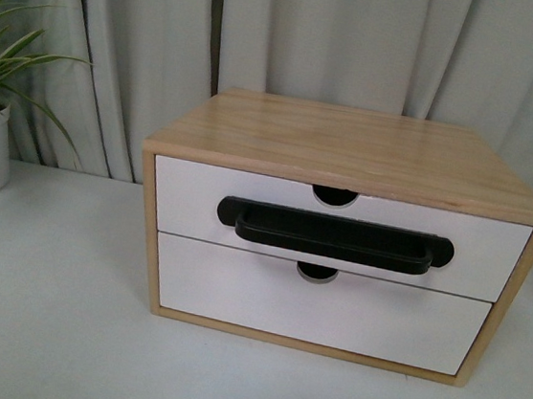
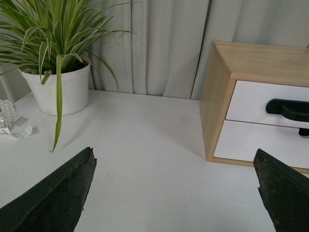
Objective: Pull drawer
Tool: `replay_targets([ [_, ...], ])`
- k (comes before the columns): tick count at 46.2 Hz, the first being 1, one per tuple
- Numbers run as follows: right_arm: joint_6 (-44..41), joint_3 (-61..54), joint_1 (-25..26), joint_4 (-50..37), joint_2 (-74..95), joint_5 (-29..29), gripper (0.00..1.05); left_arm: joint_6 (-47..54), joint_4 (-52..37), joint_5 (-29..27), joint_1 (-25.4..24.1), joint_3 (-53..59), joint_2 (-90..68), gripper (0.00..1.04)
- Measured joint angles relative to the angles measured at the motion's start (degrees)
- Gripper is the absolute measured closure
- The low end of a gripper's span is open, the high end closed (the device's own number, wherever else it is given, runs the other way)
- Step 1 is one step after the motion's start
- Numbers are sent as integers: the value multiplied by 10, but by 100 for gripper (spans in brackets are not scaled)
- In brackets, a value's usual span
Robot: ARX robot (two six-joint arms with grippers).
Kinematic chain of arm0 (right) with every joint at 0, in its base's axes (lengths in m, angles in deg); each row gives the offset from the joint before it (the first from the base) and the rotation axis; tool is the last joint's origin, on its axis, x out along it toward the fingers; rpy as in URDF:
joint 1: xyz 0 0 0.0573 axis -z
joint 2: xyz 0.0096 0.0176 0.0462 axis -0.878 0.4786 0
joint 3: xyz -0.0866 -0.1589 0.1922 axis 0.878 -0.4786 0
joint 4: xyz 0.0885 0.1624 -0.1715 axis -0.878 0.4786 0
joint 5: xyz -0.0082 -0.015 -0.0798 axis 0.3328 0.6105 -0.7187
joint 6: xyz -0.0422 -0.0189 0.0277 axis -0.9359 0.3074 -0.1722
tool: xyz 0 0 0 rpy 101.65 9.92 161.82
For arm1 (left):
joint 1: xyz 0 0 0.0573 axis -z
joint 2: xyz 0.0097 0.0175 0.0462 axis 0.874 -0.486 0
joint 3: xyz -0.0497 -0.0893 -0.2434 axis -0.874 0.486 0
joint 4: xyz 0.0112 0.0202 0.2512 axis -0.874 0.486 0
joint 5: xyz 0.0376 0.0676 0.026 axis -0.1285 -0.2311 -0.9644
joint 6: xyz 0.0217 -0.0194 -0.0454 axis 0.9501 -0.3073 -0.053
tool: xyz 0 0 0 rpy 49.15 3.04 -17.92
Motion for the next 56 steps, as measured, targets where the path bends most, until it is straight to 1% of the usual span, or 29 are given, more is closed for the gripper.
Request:
replay_targets([
  [36, 0, 0, 0, 0, 0, 0, 9, 0, 0, 0, 0, 0, 0, 6],
  [37, 3, 1, 3, 6, 3, 13, 9, 0, 0, 0, 0, 0, 0, 6],
  [38, 8, 14, 15, 40, 17, 49, 9, 0, 0, -2, 0, 0, 0, 6],
  [39, 9, 30, 29, 79, 44, 109, 9, 8, -7, -54, 15, 0, -9, 6],
  [41, 9, 50, 43, 109, 90, 173, 9, 37, -35, -217, 73, -7, -53, 6],
  [42, 8, 55, 46, 111, 106, 190, 9, 45, -43, -263, 89, -10, -70, 6],
  [43, 7, 60, 50, 112, 122, 205, 9, 55, -52, -300, 104, -12, -85, 6],
  [46, -7, 82, 55, 111, 166, 238, 9, 74, -81, -346, 122, -19, -127, 6],
  [47, -14, 87, 56, 111, 174, 243, 9, 83, -95, -345, 125, -22, -144, 6],
  [49, -42, 111, 62, 100, 221, 266, 9, 102, -129, -319, 128, -35, -191, 6],
  [51, -78, 138, 63, 93, 267, 281, 9, 129, -168, -259, 130, -55, -249, 6],
  [52, -90, 146, 63, 93, 282, 287, 9, 135, -178, -242, 131, -60, -264, 6],
  [56, -133, 176, 58, 98, 332, 304, 9, 171, -210, -136, 136, -96, -343, 6],
])
